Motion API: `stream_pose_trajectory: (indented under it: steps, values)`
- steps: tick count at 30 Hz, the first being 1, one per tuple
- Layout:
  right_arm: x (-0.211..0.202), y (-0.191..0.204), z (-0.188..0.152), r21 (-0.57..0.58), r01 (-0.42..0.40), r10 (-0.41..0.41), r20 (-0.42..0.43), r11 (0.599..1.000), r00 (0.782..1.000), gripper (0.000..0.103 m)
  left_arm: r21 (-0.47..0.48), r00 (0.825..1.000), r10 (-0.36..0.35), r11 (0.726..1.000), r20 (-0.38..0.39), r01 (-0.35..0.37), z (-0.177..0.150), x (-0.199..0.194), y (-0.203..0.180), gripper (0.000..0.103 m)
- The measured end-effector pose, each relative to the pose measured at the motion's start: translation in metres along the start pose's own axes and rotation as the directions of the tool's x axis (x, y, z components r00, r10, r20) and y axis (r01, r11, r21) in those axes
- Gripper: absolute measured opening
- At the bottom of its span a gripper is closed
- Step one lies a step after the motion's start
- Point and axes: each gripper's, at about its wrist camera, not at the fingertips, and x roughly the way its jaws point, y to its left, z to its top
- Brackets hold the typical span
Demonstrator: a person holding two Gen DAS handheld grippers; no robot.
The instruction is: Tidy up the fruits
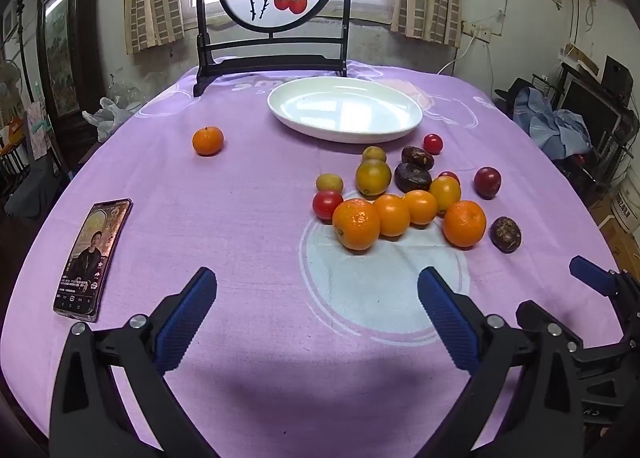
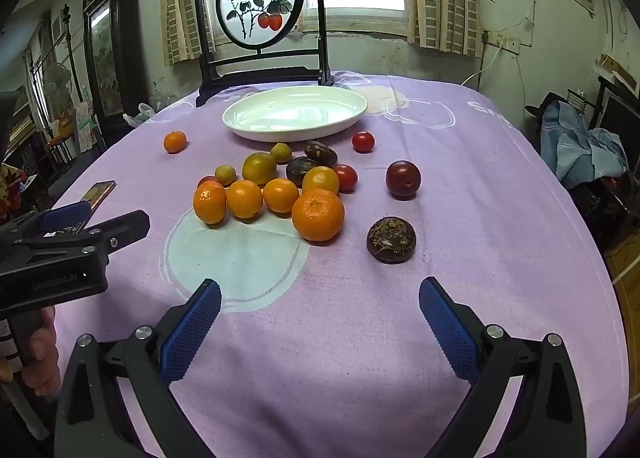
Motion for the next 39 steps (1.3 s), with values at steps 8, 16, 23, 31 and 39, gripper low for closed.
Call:
stream_pose_trajectory:
  steps: [8, 16, 23, 31, 39]
  values:
    - [0.0091, 0.0007, -0.0058, -0.003, 0.003, -0.003, 0.002, 1.000, 1.000, 0.100, -0.008, 1.000, 0.004, 1.000, -0.009, -0.004, 0.0047, 0.0041, 0.0018, 0.099]
    - [0.0073, -0.0011, -0.0063, 0.005, -0.003, 0.003, 0.004, 1.000, 1.000, 0.100, -0.004, 1.000, 0.008, 1.000, -0.012, -0.008, 0.0038, 0.0032, 0.0004, 0.099]
    - [0.0071, -0.0002, -0.0068, 0.004, -0.007, 0.007, 0.004, 1.000, 1.000, 0.100, -0.001, 1.000, 0.008, 1.000, -0.015, -0.008, 0.0042, 0.0029, -0.0021, 0.099]
    - [0.0067, 0.0003, -0.0074, 0.005, -0.008, 0.008, 0.005, 1.000, 1.000, 0.100, 0.006, 1.000, 0.007, 1.000, 0.001, -0.007, 0.0040, 0.0003, -0.0043, 0.099]
    - [0.0068, 0.0001, -0.0074, 0.004, -0.008, 0.008, 0.004, 1.000, 1.000, 0.100, 0.007, 1.000, 0.006, 1.000, -0.003, -0.006, 0.0041, -0.0013, -0.0047, 0.099]
